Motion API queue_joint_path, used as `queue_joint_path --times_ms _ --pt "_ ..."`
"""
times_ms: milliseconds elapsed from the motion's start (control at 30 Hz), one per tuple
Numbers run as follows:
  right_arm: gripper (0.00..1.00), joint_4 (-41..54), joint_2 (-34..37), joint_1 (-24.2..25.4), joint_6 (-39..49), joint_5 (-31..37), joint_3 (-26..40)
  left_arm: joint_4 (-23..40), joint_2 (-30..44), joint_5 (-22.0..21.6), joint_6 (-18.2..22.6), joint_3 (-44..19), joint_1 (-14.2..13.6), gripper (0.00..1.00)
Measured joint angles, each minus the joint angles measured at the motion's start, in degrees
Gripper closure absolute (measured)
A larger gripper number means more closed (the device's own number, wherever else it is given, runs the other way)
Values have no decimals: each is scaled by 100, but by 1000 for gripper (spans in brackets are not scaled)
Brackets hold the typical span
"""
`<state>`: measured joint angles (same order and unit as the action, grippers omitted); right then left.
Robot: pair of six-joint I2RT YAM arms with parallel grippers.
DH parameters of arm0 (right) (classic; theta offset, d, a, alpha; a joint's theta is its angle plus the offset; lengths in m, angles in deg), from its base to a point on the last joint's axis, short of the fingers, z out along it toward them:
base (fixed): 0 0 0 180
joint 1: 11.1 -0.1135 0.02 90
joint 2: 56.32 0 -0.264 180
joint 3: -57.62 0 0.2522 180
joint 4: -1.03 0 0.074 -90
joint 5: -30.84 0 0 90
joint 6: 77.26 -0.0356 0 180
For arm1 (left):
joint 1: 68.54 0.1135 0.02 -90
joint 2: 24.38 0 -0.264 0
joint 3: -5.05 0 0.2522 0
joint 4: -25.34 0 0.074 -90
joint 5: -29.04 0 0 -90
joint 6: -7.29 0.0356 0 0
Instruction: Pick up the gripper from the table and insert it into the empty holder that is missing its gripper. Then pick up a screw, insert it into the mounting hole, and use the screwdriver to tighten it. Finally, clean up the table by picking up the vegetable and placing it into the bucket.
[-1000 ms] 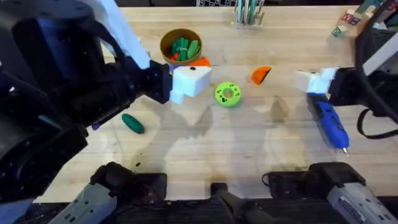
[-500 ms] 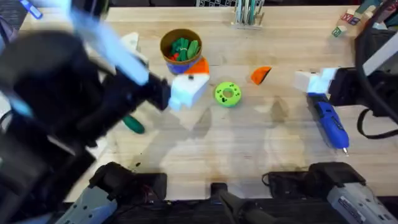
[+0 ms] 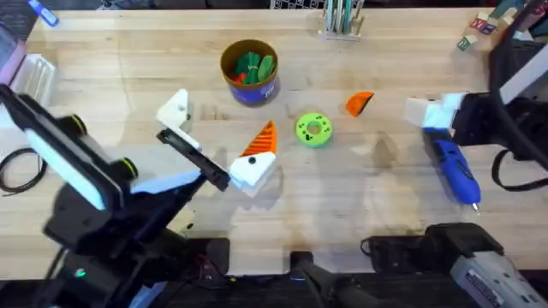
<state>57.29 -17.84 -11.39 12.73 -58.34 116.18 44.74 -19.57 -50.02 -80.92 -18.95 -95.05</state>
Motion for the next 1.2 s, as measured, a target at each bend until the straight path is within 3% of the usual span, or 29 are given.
queue_joint_path --times_ms 200,367,500,1200 --pt "10 1 0 0 0 0 0 -1028 -393 254 -2 899 0 47" --pt "10 2 0 0 0 0 0 -968 -419 490 -2 987 0 47" --pt "10 0 0 0 0 0 0 -244 -411 714 -5 987 0 48" --pt "10 0 0 0 0 0 2 -242 -424 883 -3 985 0 47"
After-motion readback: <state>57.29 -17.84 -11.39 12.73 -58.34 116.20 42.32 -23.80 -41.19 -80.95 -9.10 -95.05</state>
